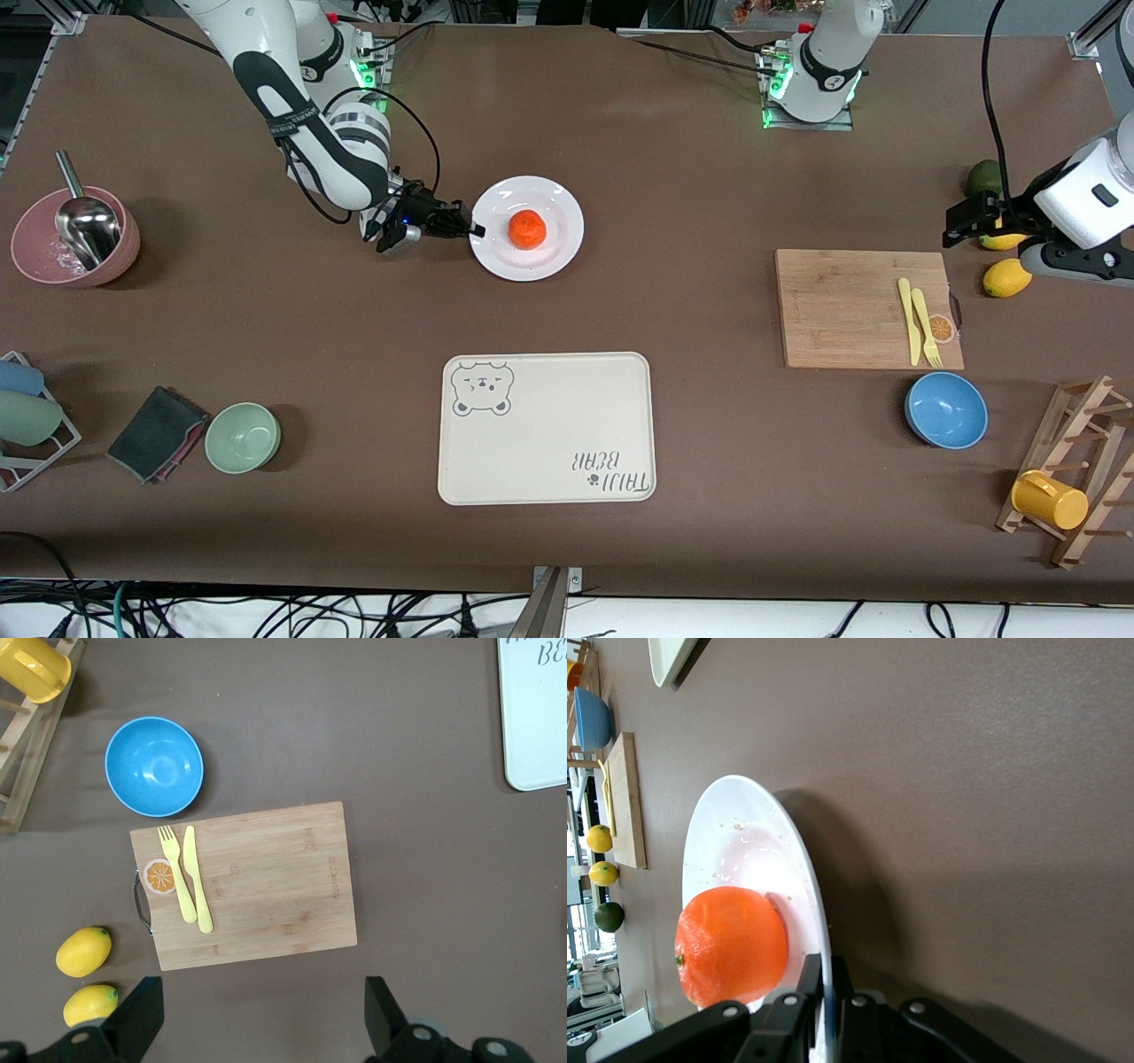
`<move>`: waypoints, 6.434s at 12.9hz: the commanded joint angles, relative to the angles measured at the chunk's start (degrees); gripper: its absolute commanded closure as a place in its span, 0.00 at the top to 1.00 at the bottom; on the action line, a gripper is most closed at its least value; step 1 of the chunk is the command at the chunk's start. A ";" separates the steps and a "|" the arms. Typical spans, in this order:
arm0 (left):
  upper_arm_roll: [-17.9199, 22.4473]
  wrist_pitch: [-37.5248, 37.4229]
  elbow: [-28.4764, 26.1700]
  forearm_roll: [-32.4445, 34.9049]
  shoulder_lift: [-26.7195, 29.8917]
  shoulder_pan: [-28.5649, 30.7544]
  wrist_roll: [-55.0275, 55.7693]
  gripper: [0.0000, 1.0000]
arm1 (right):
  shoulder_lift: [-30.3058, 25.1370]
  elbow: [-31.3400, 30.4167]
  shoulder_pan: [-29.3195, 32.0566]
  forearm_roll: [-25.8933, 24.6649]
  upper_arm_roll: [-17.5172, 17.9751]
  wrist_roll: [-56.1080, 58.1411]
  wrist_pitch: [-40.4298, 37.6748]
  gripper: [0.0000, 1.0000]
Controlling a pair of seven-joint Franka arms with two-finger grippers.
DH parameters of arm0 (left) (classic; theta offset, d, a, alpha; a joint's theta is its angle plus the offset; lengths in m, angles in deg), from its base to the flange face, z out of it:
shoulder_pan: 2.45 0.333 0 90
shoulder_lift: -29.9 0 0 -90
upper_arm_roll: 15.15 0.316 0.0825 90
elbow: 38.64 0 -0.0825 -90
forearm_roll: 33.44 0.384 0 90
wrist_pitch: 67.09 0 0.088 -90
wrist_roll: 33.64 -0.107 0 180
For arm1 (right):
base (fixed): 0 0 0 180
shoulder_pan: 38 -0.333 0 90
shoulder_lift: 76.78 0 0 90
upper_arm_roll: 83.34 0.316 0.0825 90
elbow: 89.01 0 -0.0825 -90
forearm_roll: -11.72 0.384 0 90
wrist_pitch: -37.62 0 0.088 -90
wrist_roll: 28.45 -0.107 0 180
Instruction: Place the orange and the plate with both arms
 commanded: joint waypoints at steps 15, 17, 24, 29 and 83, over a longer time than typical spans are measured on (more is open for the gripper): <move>0.14 -0.39 0.07 0.84 0.16 -0.14 -1.28 1.00 | 16.03 33.60 1.15 -4.18 -4.45 -10.80 1.98 0.00; 0.14 -0.39 0.07 0.84 0.16 -0.14 -1.28 1.00 | 21.40 39.51 1.41 -9.45 -5.59 -12.22 1.72 0.00; 0.14 -0.39 0.07 0.84 0.16 -0.05 -1.28 1.00 | 27.05 44.28 3.00 -14.58 -5.59 -12.31 1.28 0.00; 0.14 -0.39 0.07 0.84 0.16 0.03 -1.28 1.00 | 26.70 44.28 3.35 -14.84 -5.59 -12.31 1.28 0.66; 0.14 -0.13 -0.02 0.49 -0.27 0.21 -1.28 1.00 | -17.95 55.09 0.10 -103.96 -32.58 -72.96 -66.31 1.00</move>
